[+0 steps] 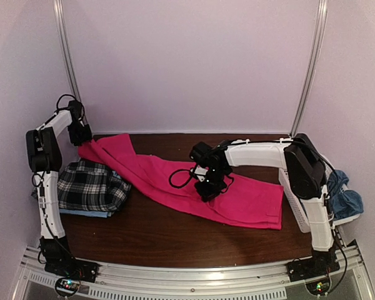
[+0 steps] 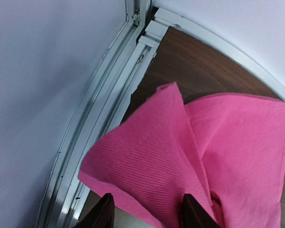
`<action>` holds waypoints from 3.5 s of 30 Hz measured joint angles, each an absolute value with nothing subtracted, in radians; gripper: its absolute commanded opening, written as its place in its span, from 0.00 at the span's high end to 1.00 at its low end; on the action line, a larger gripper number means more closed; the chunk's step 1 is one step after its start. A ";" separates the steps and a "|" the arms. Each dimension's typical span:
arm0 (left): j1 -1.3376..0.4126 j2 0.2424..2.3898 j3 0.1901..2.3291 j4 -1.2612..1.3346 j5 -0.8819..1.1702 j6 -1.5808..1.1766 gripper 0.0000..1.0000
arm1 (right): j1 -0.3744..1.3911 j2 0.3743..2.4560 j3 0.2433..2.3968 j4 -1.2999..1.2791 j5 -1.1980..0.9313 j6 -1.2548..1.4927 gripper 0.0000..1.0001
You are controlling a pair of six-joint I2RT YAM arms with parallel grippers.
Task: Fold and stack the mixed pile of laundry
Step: Adjust the rectangle-folded trousers at the center of the board.
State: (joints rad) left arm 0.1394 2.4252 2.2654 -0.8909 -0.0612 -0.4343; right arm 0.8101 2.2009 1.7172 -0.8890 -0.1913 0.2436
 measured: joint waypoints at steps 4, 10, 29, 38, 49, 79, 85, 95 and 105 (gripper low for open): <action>0.147 2.404 2.189 -0.877 0.002 -0.382 0.39 | 0.789 2.211 1.727 -0.876 -0.224 0.264 0.99; 0.111 2.411 2.153 -0.869 0.085 -0.357 0.29 | 0.726 2.198 1.686 -0.820 -0.278 0.304 0.98; 0.142 2.556 2.286 -0.900 -0.029 -0.352 0.19 | 0.659 2.174 1.647 -0.756 -0.323 0.274 0.75; 0.162 2.341 2.180 -0.884 -0.089 -0.305 0.18 | 0.681 2.245 1.776 -0.823 -0.355 0.230 0.70; 0.066 2.278 2.074 -0.837 0.062 -0.267 0.53 | 0.681 2.223 1.804 -0.825 -0.371 0.212 0.59; 0.003 2.667 2.431 -0.672 0.193 -0.432 0.43 | 0.645 2.238 1.823 -0.780 -0.432 0.228 0.54; 0.013 2.557 2.370 -0.660 0.184 -0.463 0.34 | 0.646 2.162 1.793 -0.760 -0.428 0.190 0.47; -0.247 2.225 2.165 -0.786 0.023 -0.354 0.21 | 0.649 1.962 1.598 -0.854 -0.291 0.135 0.47; -0.423 2.279 2.073 -0.917 -0.023 -0.359 0.20 | 0.649 1.848 1.411 -0.954 -0.168 0.163 0.46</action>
